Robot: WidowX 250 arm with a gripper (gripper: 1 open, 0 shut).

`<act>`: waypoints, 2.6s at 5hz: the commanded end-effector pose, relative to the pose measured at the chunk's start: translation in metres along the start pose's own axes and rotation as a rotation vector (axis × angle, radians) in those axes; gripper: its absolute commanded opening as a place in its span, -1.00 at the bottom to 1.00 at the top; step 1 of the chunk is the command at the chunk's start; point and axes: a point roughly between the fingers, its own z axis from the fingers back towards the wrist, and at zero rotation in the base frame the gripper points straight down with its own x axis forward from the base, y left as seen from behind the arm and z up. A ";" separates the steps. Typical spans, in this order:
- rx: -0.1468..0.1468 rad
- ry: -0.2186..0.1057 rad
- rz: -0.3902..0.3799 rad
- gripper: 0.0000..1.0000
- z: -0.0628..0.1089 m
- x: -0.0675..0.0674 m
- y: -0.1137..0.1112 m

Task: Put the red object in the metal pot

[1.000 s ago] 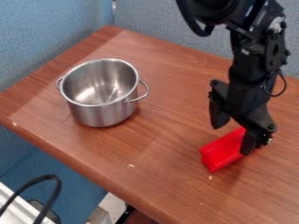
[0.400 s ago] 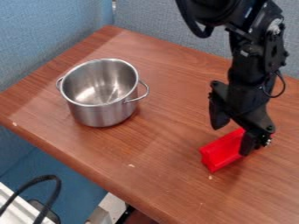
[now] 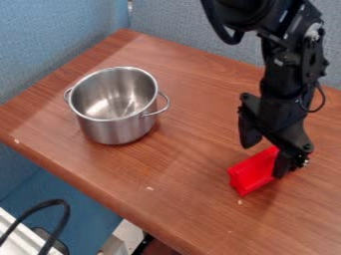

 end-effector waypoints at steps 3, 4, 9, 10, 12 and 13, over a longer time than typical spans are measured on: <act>0.009 -0.020 0.007 1.00 0.006 0.003 0.006; 0.012 -0.020 0.004 1.00 0.006 0.004 0.006; 0.013 -0.017 -0.006 -1.00 -0.002 0.004 0.007; 0.017 -0.008 -0.005 -1.00 -0.002 0.003 0.008; 0.026 0.010 -0.004 -1.00 -0.002 0.001 0.011; 0.030 0.019 -0.003 -1.00 -0.002 0.000 0.012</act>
